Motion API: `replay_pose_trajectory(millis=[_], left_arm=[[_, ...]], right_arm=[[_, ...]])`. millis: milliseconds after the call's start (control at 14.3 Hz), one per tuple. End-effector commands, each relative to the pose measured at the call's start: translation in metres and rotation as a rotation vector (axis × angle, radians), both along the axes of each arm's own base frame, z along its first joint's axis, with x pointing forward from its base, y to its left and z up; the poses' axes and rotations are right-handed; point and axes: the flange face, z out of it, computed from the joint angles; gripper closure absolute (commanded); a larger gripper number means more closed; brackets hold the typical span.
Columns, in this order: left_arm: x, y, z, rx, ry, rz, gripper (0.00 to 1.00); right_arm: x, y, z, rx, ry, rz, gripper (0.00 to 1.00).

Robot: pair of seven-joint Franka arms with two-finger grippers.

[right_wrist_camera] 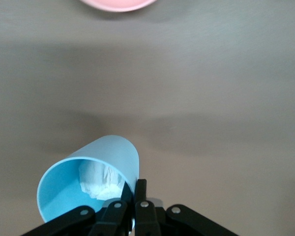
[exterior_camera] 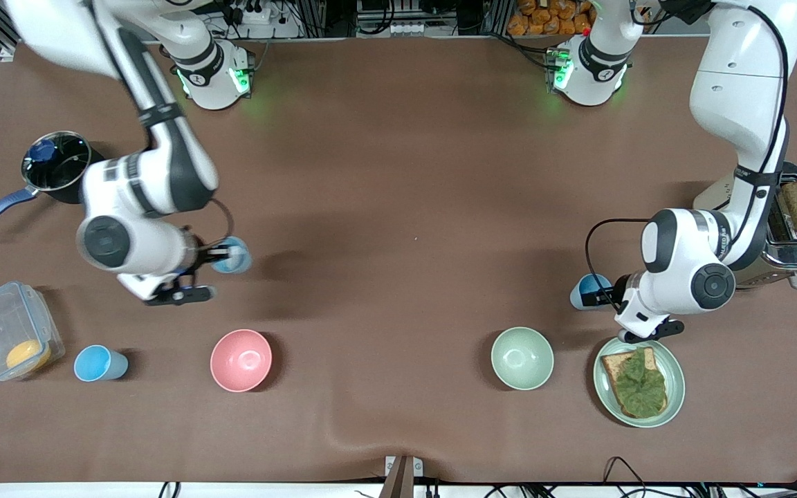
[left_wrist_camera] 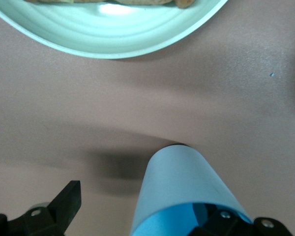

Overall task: Stack blue cups with both arms
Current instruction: 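Carry the white-filled blue cup with the right gripper to the table center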

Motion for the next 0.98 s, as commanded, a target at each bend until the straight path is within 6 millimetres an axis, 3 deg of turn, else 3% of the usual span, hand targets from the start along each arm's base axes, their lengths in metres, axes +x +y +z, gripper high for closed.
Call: replay_pose_trajectory(millis=[0,209,279,349,488,628,698,907], left_arm=[[-0.006,0.001,0.006,0.003,-0.016,-0.015,0.0],[-0.012,0.001,0.013,0.004,-0.017,-0.016,0.0],[-0.013,0.002,0.014,0.005,-0.015,-0.015,0.0],[-0.014,0.003,0.017,0.005,-0.018,-0.014,0.05],[-0.017,0.006,0.021,0.007,-0.015,-0.011,0.25],[-0.018,0.007,0.022,0.006,-0.011,-0.013,0.39],[-0.018,0.01,0.024,0.003,-0.012,-0.028,0.43],[-0.019,0.012,0.024,0.002,-0.009,-0.038,0.48]], right_arm=[[-0.026,0.088,0.015,-0.021,-0.021,-0.124,1.0],[-0.041,0.16,0.017,0.051,-0.022,-0.266,1.0],[-0.044,0.173,0.014,0.072,-0.023,-0.305,1.0],[-0.052,0.192,0.012,0.1,-0.025,-0.342,1.0],[-0.072,0.237,-0.002,0.115,-0.044,-0.408,1.0],[-0.081,0.261,-0.015,0.137,-0.075,-0.46,1.0],[-0.089,0.275,-0.021,0.149,-0.072,-0.459,1.0],[-0.09,0.293,-0.035,0.225,-0.094,-0.501,1.0]])
